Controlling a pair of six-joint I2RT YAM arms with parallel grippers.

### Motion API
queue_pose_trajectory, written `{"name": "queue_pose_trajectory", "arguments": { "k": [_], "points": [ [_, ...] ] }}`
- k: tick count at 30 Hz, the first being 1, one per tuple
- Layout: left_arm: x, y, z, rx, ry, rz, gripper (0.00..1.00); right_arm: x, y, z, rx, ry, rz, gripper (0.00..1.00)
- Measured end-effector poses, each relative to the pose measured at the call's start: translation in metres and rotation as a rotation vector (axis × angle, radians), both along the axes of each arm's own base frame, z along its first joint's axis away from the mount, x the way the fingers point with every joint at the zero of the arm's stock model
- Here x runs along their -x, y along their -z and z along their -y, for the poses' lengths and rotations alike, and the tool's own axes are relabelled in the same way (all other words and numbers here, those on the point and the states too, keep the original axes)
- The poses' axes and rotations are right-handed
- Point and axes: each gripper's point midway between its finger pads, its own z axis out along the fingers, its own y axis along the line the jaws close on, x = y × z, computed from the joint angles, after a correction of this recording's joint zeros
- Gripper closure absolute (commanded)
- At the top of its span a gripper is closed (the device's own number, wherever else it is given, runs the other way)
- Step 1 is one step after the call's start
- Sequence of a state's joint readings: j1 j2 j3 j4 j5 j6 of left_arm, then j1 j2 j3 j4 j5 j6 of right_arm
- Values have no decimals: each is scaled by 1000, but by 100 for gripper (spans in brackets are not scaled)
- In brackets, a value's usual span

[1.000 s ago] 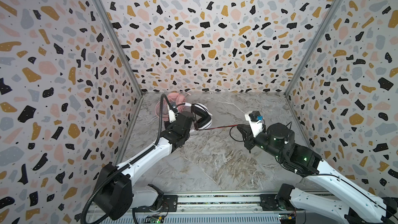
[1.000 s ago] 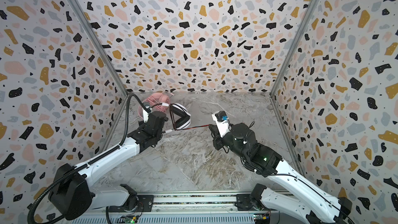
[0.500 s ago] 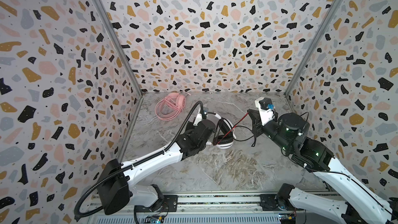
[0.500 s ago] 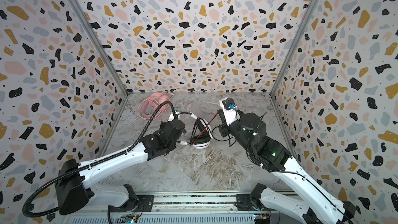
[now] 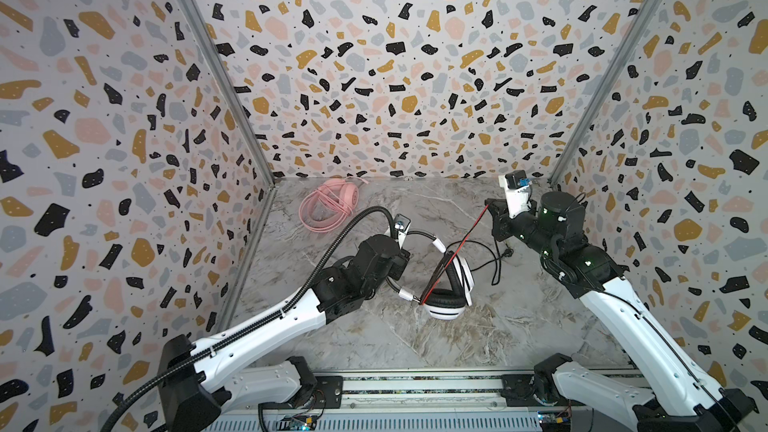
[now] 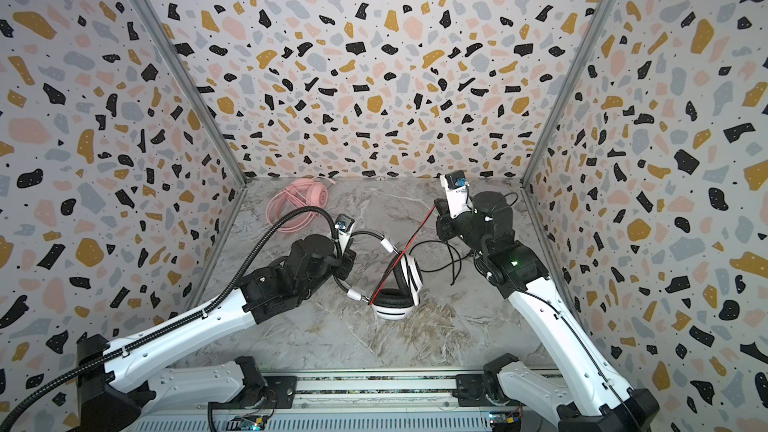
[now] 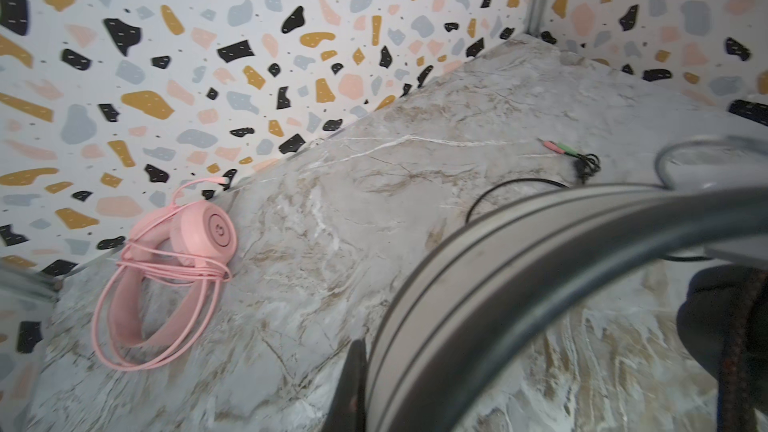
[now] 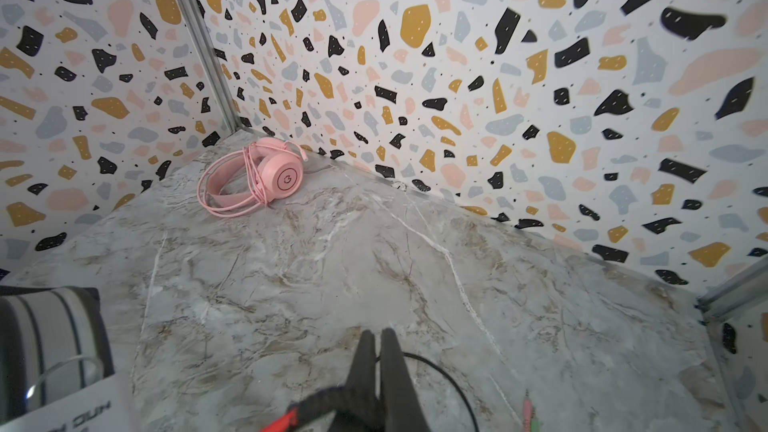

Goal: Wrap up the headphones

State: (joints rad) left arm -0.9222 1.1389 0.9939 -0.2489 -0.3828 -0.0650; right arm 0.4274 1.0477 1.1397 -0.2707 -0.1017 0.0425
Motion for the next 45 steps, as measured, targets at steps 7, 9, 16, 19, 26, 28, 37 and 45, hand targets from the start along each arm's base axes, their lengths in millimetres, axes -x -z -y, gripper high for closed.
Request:
{"name": "queue_pose_trajectory", "arguments": {
  "k": [7, 9, 16, 19, 26, 28, 37, 45],
  "points": [
    [17, -3, 14, 51, 120, -44, 100, -4, 33, -4, -33, -39, -78, 100],
    [20, -8, 14, 72, 129, -42, 100, -4, 32, -8, -50, -57, -75, 100],
    [29, -36, 6, 168, 138, -14, 100, 0, 51, -25, -110, -145, -106, 100],
    [29, -43, 3, 194, 127, -8, 100, 2, 74, -34, -136, -190, -152, 100],
    [30, -45, 5, 265, 117, -50, 100, 22, 127, -63, -265, -372, -278, 92],
    [31, -47, 6, 295, 119, -66, 100, 25, 136, -69, -294, -410, -299, 90],
    [43, -93, 31, 546, 229, -94, 100, 20, 172, -92, -352, -454, -383, 85],
    [43, -115, 32, 649, 231, -93, 100, 21, 195, -110, -387, -482, -427, 82]
  ]
}}
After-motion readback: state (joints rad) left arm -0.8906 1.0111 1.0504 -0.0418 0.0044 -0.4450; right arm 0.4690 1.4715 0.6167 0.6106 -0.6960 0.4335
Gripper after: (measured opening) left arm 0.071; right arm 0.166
